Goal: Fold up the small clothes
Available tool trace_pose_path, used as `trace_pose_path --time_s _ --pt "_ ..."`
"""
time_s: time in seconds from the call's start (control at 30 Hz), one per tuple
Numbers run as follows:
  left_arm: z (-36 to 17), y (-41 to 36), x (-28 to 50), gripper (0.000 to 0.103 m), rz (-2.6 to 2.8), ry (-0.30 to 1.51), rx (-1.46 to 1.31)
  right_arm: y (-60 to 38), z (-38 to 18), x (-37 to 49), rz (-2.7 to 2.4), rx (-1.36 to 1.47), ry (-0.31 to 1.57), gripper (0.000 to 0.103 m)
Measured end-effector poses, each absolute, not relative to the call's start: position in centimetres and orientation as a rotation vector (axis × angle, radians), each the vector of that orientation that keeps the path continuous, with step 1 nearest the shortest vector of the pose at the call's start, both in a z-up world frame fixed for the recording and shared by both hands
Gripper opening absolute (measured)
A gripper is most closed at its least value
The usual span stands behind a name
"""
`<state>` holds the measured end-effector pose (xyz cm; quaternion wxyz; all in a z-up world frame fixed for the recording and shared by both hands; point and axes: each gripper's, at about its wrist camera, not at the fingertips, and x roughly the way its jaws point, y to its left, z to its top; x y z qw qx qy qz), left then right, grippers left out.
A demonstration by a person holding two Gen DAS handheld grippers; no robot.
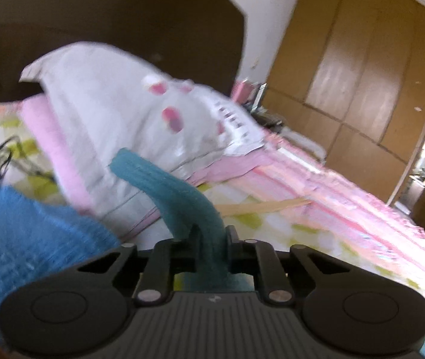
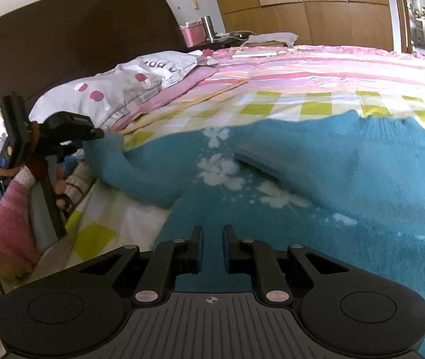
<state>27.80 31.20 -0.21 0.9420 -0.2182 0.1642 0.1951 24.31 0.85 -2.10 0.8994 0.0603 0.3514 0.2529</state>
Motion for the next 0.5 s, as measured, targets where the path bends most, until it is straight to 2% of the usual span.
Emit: trace_pose_path --time_s 0.27,0.5 --pt "3.6 21.0 26.3 0.02 0.077 0.26 -0.211 -2.0 -1.7 24.2 0.475 0.206 0.705 0.014" --pt "0.2 10.7 24.1 0.02 -0.22 0.352 0.077 -6.4 -2.0 24.9 0.369 0.313 0.715 0.017"
